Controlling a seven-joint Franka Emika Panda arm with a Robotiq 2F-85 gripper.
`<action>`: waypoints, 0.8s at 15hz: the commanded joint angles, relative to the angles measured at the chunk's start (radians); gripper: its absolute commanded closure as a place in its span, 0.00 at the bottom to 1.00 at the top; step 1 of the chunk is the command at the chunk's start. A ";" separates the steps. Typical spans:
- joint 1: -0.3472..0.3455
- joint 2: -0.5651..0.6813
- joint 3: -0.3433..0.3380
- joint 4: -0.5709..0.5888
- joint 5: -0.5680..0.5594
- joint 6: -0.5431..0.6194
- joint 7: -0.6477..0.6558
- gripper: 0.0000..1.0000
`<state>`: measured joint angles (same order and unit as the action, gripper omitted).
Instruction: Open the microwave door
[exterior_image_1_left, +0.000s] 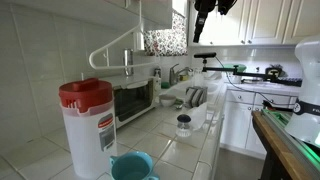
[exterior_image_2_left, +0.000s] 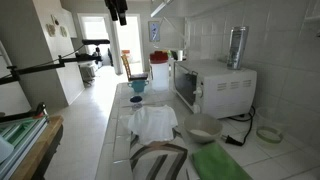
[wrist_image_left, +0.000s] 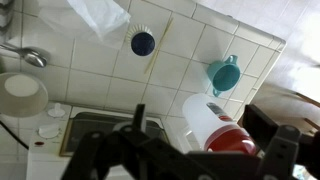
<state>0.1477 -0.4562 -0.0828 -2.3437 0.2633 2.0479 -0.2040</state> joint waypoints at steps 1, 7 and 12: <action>-0.021 0.001 0.017 0.003 0.009 -0.004 -0.007 0.00; -0.021 0.001 0.017 0.003 0.009 -0.004 -0.007 0.00; -0.031 0.023 0.024 -0.006 -0.041 0.012 -0.038 0.00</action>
<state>0.1423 -0.4546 -0.0773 -2.3447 0.2568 2.0479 -0.2047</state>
